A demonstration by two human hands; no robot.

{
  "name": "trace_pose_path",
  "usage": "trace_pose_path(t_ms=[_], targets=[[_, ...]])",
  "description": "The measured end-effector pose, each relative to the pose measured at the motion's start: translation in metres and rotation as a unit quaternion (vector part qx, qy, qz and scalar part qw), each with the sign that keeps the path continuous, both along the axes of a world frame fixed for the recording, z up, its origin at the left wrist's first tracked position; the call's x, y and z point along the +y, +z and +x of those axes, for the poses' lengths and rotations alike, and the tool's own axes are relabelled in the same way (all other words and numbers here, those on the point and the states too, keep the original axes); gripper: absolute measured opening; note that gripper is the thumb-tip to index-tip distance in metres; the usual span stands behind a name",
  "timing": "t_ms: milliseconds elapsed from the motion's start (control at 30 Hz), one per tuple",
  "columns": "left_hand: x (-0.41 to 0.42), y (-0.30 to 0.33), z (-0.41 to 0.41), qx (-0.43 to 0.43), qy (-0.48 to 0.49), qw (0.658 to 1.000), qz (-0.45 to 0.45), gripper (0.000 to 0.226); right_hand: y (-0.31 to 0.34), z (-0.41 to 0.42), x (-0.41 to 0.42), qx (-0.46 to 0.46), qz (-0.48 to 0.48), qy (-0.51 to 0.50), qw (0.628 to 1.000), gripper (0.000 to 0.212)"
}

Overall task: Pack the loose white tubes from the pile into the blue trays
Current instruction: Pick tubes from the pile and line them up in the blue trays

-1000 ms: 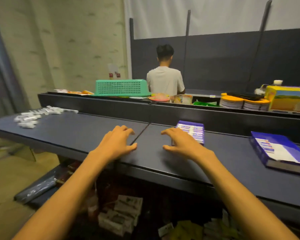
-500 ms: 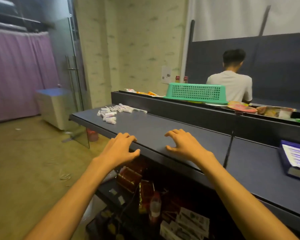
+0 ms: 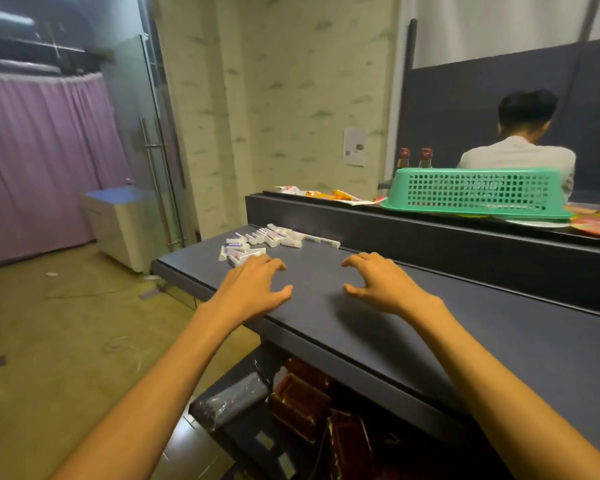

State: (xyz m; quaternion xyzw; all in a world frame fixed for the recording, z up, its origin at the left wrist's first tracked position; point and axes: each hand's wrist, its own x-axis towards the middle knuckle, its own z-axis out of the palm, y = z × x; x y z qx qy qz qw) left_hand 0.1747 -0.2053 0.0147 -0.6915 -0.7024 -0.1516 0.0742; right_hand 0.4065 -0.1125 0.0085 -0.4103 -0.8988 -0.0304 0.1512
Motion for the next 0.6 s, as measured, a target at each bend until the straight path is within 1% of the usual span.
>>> trace_pose_path(t_ms=[267, 433, 600], targets=[[0.087, -0.006, -0.074, -0.031, -0.029, 0.999, 0.000, 0.052, 0.007, -0.060, 0.063, -0.024, -0.004, -0.054, 0.998, 0.053], [0.151, -0.015, -0.117, -0.028, -0.087, 0.996, 0.008, 0.050, 0.002, -0.098, 0.098, -0.023, -0.007, -0.111, 0.994, 0.052], [0.207, -0.012, -0.148, -0.027, -0.161, 0.987, -0.002, 0.046, 0.001, -0.125, 0.117, -0.011, -0.031, -0.179, 0.983, 0.049]])
